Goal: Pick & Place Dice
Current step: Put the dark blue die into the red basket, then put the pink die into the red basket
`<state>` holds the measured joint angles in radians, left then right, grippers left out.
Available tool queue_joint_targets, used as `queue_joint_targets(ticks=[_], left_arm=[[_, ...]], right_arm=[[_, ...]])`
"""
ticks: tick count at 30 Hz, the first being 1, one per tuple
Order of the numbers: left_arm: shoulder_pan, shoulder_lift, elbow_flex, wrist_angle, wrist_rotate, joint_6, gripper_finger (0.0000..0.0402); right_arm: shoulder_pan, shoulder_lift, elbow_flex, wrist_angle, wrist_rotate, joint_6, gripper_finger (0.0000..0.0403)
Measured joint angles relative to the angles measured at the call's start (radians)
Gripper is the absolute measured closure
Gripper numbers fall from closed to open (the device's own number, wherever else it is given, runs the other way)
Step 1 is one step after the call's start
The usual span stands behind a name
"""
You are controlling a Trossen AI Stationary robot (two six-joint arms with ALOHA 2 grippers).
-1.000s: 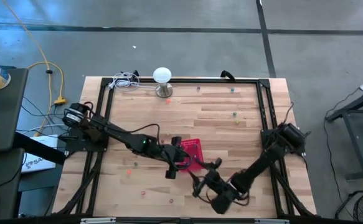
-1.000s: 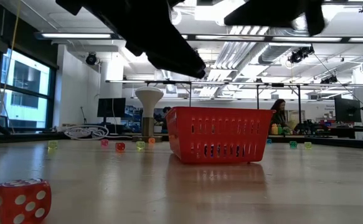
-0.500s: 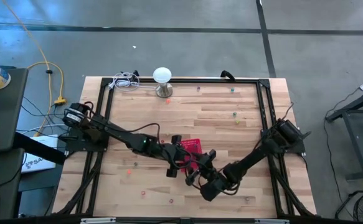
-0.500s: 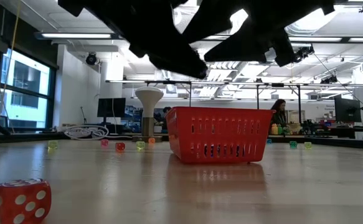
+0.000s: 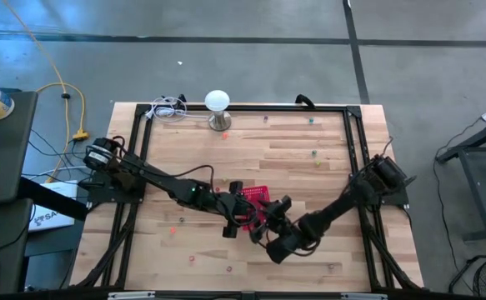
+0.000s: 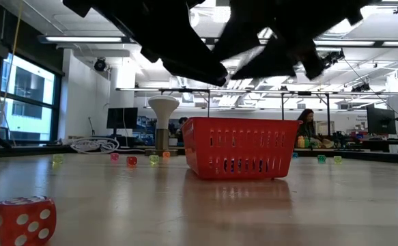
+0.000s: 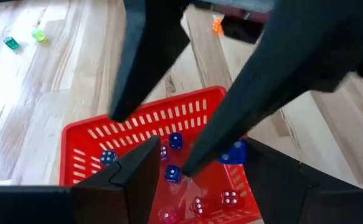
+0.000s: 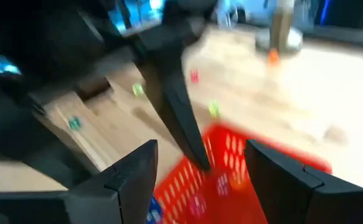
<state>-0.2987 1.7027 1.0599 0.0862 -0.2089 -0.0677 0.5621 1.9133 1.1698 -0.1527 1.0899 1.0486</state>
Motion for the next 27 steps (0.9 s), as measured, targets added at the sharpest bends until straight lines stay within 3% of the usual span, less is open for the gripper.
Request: queue_joint_targets(ticks=[4,10,20,27], left_arm=[[0.002,0.0,0.0,-0.001,-0.007,0.0,0.0188],[0.002,0.0,0.0,-0.003,-0.031,0.0,0.0188],[-0.028,0.0,0.0,-0.025,-0.031,-0.069,0.0188],[-0.133,-0.073,-0.002,-0.196,0.026,-0.134,0.0188]], right_arm=[[-0.015,0.0,0.0,-0.097,-0.049,0.108,0.0172],[-0.005,0.0,0.0,-0.121,-0.049,0.126,0.0172],[0.099,-0.059,0.0,-0.097,0.045,-0.005,0.0172],[0.219,-0.068,0.0,0.049,0.109,-0.21,0.0172]])
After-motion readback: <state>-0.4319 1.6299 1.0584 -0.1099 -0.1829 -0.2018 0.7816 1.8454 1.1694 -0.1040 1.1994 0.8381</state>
